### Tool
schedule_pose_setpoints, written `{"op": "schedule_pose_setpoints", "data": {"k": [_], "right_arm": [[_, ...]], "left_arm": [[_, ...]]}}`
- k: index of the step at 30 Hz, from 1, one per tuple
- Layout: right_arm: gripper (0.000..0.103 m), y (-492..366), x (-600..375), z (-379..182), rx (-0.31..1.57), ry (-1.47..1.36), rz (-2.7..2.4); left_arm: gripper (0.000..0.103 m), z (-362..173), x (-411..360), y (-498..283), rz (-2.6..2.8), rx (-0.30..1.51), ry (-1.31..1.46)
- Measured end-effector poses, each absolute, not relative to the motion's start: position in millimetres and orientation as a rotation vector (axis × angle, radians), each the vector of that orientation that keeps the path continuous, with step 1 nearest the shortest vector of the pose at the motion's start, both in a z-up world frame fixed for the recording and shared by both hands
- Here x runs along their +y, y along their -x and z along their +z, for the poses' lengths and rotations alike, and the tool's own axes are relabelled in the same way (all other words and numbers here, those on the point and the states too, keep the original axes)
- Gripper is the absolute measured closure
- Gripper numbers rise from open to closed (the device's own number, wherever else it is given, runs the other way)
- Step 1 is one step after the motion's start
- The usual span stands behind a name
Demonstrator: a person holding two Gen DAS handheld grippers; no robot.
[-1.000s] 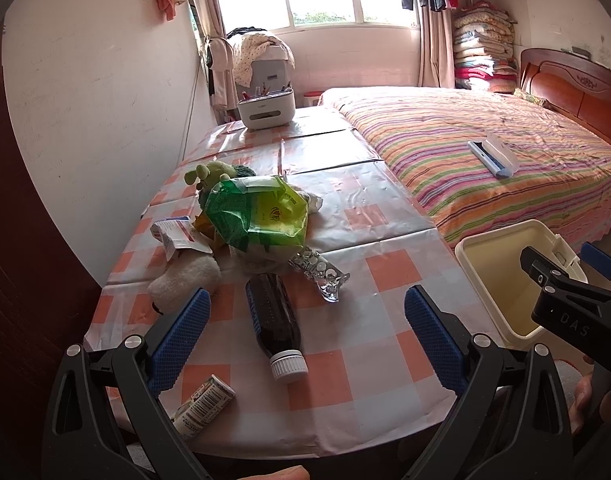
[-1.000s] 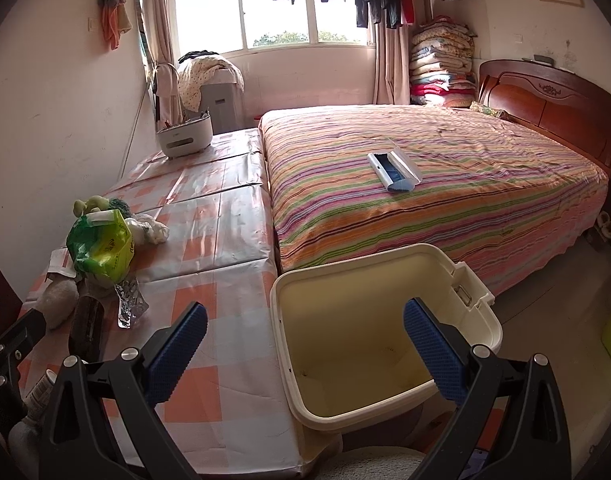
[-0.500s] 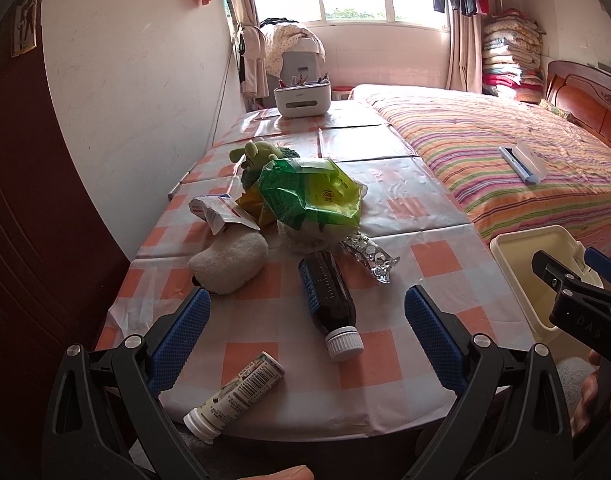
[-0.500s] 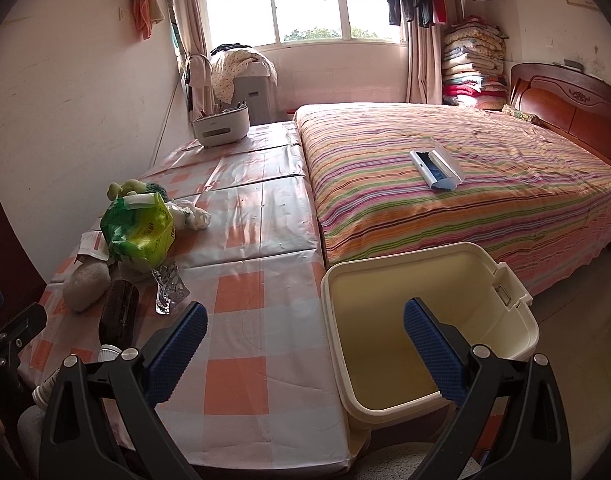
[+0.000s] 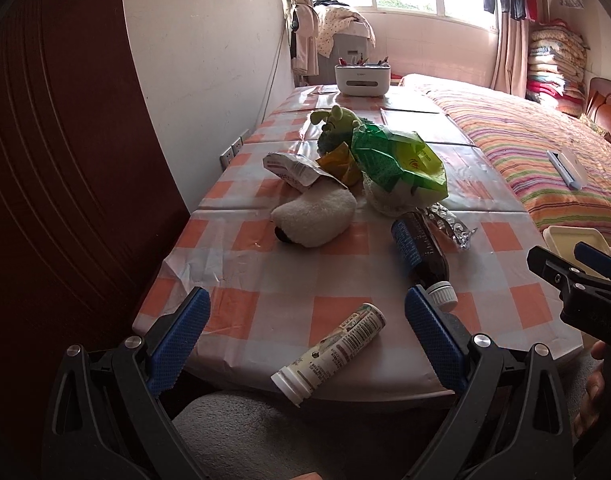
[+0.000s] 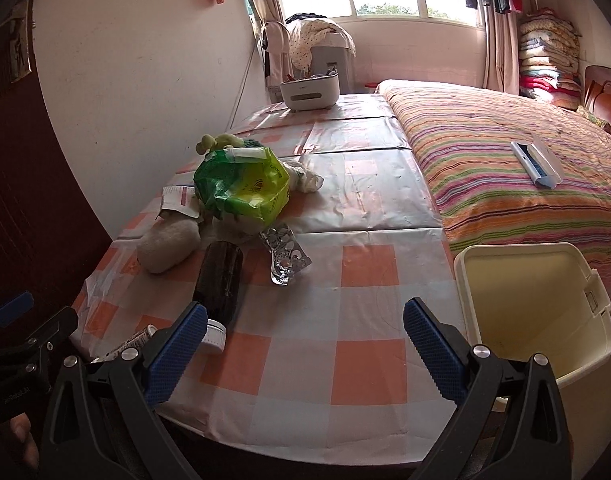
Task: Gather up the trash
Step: 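Grasp the dark brown bottle with the right tool while the left tool approaches the white tube, then grasp the white-capped cylindrical tube with the left tool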
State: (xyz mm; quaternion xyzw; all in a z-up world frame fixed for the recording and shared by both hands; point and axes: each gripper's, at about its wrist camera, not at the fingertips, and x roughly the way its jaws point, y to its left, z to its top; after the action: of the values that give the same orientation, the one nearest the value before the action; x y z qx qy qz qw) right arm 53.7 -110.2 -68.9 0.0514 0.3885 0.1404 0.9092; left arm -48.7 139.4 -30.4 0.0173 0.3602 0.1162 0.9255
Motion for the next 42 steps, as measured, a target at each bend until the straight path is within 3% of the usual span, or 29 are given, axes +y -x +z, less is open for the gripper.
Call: {"op": "schedule_pose_setpoints", "data": {"k": [20,30,42], "right_arm": [[0.009,-135.0,3.5,-115.2,1.043,0.157,0.424],[0.059,-140.2,3.8,-132.5,1.080,0.225,0.501],[0.059,-126.9,-43.0,-108.3,1.006,0.123,0.567]], "left_arm": [[0.007,-52.0,153.0,41.1,0.046,0.862,-0.093],[0.007,-72.5,142.4,10.1,-0.057,0.959,-0.189],[0.007,-110.3,138.9,-24.0,-0.066,1.098,-0.244]]}}
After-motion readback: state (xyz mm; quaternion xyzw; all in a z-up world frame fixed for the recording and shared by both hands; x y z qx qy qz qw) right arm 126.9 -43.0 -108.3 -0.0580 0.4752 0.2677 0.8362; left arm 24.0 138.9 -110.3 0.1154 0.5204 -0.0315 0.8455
